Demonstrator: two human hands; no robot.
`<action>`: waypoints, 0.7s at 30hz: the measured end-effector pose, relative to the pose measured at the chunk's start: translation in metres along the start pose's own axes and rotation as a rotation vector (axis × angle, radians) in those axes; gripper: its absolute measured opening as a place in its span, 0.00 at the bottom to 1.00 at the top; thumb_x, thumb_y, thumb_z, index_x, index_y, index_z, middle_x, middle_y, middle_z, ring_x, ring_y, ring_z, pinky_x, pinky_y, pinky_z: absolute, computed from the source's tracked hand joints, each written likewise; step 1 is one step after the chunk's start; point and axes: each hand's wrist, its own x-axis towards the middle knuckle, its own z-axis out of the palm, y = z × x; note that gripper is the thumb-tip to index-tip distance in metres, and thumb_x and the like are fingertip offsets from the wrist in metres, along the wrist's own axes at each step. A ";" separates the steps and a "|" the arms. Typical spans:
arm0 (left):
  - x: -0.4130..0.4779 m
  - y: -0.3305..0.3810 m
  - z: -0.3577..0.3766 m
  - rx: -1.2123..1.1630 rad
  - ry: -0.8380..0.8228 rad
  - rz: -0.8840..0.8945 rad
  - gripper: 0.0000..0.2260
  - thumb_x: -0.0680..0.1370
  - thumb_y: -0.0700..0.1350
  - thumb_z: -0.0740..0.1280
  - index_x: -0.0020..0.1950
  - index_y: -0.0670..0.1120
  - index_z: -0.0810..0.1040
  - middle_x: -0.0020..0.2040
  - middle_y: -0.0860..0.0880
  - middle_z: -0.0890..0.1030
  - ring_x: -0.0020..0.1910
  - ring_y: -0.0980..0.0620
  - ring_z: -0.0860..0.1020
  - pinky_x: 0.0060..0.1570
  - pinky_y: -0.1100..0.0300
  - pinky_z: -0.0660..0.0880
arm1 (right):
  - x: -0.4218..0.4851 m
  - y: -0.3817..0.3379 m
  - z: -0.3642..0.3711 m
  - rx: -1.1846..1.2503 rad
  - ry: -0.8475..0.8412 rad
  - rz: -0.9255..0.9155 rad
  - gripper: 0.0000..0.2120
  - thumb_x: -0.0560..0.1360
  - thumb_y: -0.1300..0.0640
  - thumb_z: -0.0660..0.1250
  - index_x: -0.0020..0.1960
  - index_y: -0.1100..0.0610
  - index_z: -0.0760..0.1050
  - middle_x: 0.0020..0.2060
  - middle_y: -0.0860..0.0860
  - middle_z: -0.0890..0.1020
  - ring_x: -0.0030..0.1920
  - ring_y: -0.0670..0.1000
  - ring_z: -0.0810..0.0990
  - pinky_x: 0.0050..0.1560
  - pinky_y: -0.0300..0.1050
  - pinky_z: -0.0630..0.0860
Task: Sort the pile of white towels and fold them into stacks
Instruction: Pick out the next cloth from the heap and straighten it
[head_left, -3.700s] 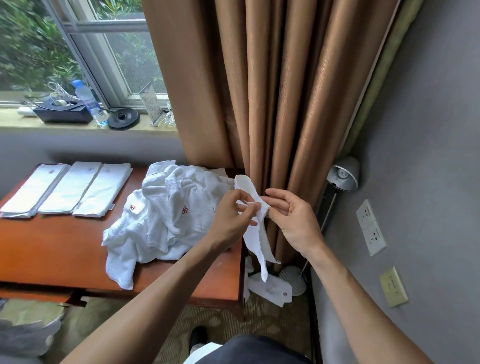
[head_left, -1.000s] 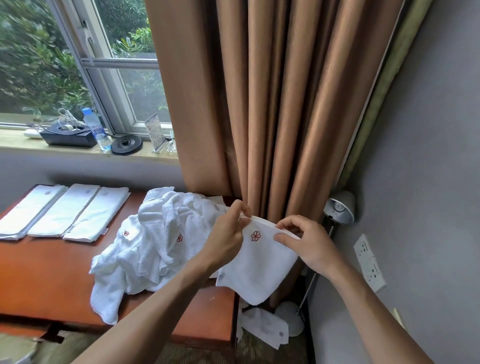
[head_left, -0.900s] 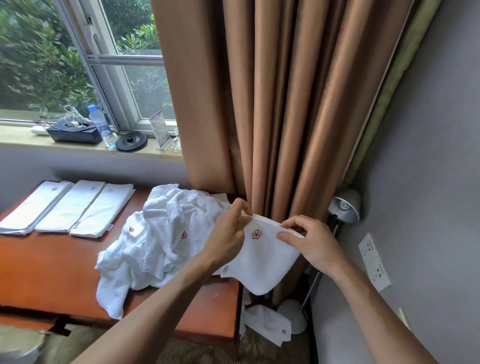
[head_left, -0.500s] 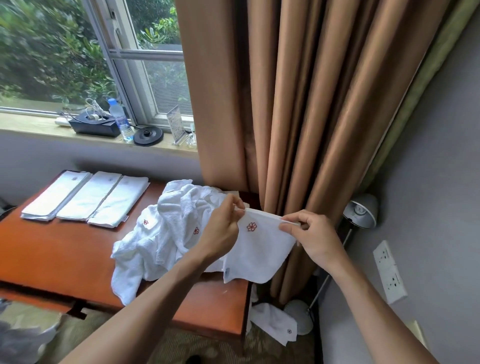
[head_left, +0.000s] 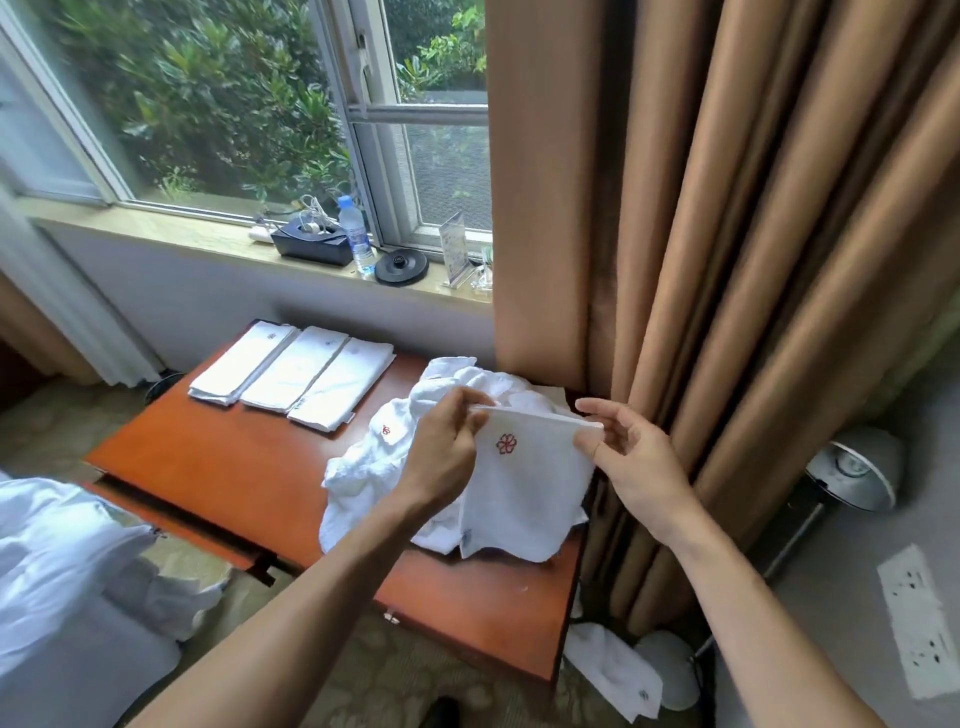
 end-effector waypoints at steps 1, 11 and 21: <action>-0.001 -0.002 -0.008 0.007 0.026 -0.003 0.08 0.83 0.37 0.63 0.51 0.48 0.78 0.45 0.60 0.82 0.47 0.64 0.78 0.45 0.70 0.71 | 0.003 0.002 0.009 -0.030 -0.044 0.030 0.13 0.78 0.62 0.73 0.60 0.50 0.82 0.52 0.50 0.87 0.54 0.50 0.84 0.58 0.44 0.80; -0.001 -0.057 -0.099 0.161 0.042 0.083 0.08 0.82 0.35 0.64 0.57 0.47 0.76 0.45 0.60 0.82 0.44 0.61 0.81 0.45 0.63 0.76 | 0.024 -0.005 0.107 -0.167 -0.161 -0.024 0.04 0.82 0.54 0.69 0.53 0.47 0.83 0.46 0.42 0.85 0.45 0.42 0.82 0.45 0.36 0.75; 0.033 -0.146 -0.224 0.270 0.076 0.063 0.06 0.80 0.47 0.60 0.56 0.53 0.73 0.39 0.65 0.80 0.42 0.46 0.81 0.39 0.51 0.76 | 0.072 -0.015 0.255 -0.144 -0.183 0.008 0.07 0.84 0.61 0.64 0.53 0.57 0.82 0.45 0.50 0.86 0.47 0.52 0.84 0.47 0.50 0.85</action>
